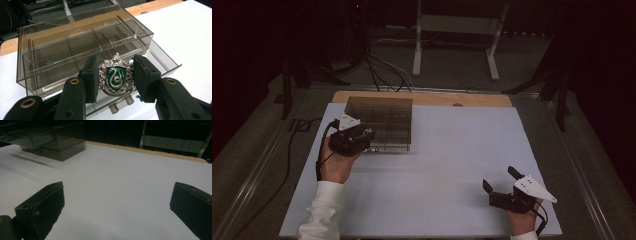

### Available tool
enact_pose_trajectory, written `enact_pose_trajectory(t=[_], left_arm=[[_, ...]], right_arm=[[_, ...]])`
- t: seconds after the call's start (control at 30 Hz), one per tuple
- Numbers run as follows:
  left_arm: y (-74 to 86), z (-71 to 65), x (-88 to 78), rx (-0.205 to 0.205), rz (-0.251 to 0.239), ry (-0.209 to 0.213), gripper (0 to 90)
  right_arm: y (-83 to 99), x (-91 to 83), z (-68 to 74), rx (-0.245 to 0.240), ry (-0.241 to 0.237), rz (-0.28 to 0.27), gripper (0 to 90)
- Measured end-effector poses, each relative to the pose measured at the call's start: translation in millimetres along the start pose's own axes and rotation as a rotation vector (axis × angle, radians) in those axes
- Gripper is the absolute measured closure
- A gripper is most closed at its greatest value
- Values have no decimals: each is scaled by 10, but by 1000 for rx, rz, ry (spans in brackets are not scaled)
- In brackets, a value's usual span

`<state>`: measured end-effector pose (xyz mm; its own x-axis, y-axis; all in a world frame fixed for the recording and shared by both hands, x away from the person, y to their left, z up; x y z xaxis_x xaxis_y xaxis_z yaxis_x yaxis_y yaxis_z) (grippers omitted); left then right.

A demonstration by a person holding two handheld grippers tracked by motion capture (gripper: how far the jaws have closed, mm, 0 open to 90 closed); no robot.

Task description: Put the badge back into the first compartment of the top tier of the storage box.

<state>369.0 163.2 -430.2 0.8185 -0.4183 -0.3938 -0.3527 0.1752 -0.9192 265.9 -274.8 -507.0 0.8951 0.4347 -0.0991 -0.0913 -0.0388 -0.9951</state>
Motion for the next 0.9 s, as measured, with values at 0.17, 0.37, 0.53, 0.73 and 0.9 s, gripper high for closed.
enact_pose_trajectory(t=[0.17, 0.37, 0.53, 0.73, 0.9], left_arm=[[3, 14, 6, 2, 1, -8, 591], [9, 30, 15, 5, 6, -15, 591], [16, 49, 23, 6, 9, -18, 591], [18, 71, 23, 5, 10, -26, 591], [28, 102, 26, 5, 15, -35, 591]], right_arm=[[0, 0, -2, 1, 0, 0, 0], [1, 2, 3, 0, -2, 0, 0], [2, 3, 2, 1, -2, 1, 0], [4, 6, 3, 1, -1, 2, 0], [5, 6, 4, 1, -2, 3, 0]])
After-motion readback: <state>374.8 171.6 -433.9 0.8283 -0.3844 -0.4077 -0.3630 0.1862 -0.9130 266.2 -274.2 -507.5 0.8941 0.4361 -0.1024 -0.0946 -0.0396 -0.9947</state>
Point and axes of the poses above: each handheld gripper's, and its own axes: x roughly forward along the jaws, y roughly out of its underside, z roughly to its left, the point moved 5 cm from there along x, roughly forward along the jaws, and after that the axes turned 13 degrees about -z, right-handed, at the moved point
